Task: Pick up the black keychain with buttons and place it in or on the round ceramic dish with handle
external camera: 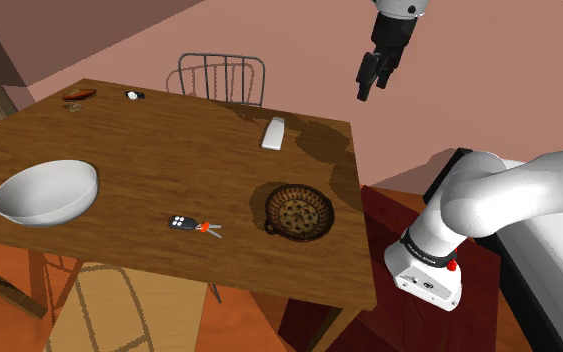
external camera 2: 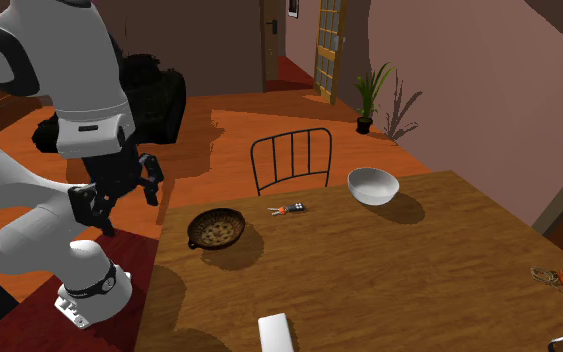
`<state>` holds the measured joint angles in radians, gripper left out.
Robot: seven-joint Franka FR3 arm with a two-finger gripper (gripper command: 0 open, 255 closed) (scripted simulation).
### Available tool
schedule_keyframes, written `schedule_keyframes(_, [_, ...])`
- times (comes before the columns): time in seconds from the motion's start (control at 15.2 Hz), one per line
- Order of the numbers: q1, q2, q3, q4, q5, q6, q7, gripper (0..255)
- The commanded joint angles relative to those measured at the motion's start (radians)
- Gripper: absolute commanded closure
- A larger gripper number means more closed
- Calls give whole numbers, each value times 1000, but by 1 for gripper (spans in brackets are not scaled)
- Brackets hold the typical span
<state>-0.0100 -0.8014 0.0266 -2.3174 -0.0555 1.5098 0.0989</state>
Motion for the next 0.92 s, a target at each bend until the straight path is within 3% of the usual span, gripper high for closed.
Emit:
schedule_keyframes(0.0, [0,0,0,0,0,0,0,0])
schedule_keyframes(0.86, [96,231,195,-58,116,314,147,0])
